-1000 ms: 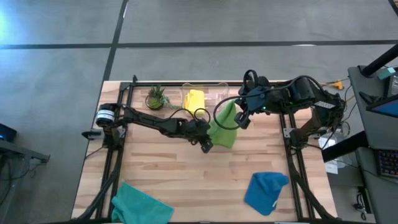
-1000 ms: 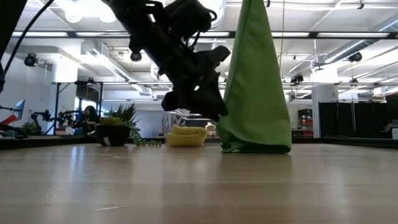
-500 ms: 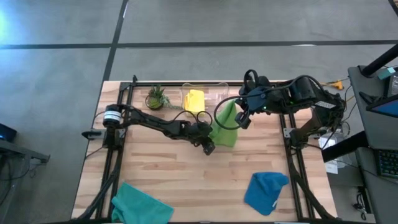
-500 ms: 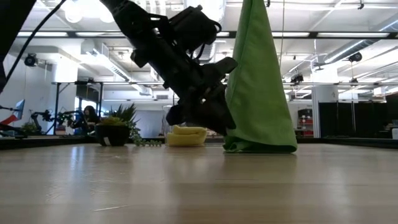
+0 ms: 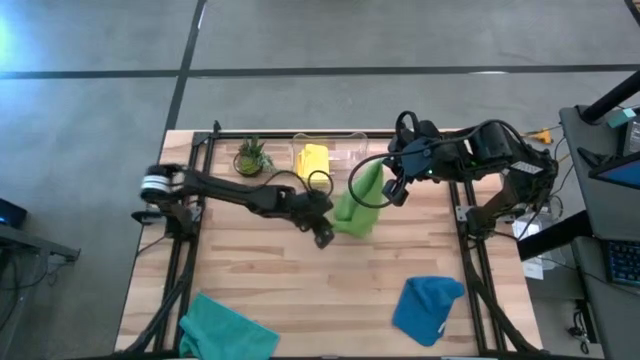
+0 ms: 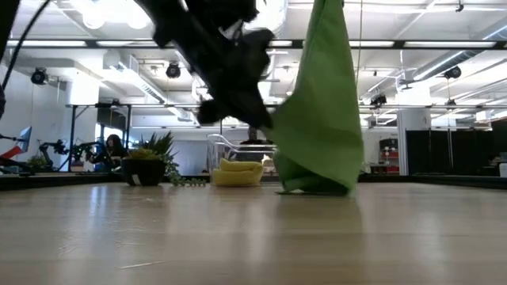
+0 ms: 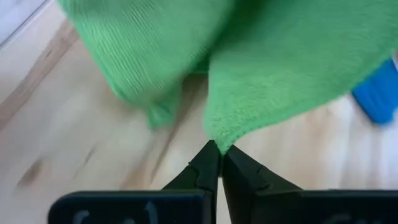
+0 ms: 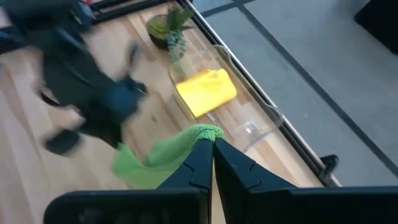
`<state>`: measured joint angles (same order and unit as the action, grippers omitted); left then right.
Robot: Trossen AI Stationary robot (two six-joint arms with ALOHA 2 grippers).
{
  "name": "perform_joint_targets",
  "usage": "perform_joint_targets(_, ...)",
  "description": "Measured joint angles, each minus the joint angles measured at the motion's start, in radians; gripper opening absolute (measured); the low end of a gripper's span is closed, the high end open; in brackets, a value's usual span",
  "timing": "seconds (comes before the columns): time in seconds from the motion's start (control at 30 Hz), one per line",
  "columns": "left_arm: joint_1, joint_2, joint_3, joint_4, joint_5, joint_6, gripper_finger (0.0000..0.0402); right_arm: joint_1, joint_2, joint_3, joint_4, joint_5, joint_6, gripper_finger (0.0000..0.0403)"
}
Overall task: Fold microfiber towels
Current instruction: Fold the green microfiber towel
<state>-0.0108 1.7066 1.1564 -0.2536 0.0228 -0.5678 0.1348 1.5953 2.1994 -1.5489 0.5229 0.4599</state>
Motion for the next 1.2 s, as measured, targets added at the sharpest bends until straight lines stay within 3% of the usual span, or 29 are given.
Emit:
perform_joint_targets(0.3,-0.036,-0.351,0.003,-0.259,-0.001,0.076,0.0000,-0.009,-0.012,-0.011,-0.022,0.006,-0.016,0.0008)
perform_joint_targets(0.43,-0.046,-0.523,0.019,-0.358,-0.003,0.077,0.0000,-0.009,-0.040,-0.035,-0.022,0.112,-0.015,0.0008)
perform_joint_targets(0.67,-0.057,-0.735,0.050,-0.597,-0.177,0.065,0.0000,-0.045,-0.112,-0.155,-0.022,0.180,0.019,0.0008)
perform_joint_targets(0.8,-0.057,-0.789,0.054,-0.671,-0.261,0.023,0.0000,-0.042,-0.176,-0.248,-0.015,0.194,0.078,0.0008)
perform_joint_targets(0.9,-0.062,-0.795,0.054,-0.668,-0.262,0.005,0.0000,-0.012,-0.220,-0.315,0.010,0.134,0.139,0.0008)
perform_joint_targets(1.2,-0.184,-0.709,0.055,-0.670,-0.081,-0.083,0.0000,0.237,-0.285,-0.483,0.151,-0.078,0.349,0.0008)
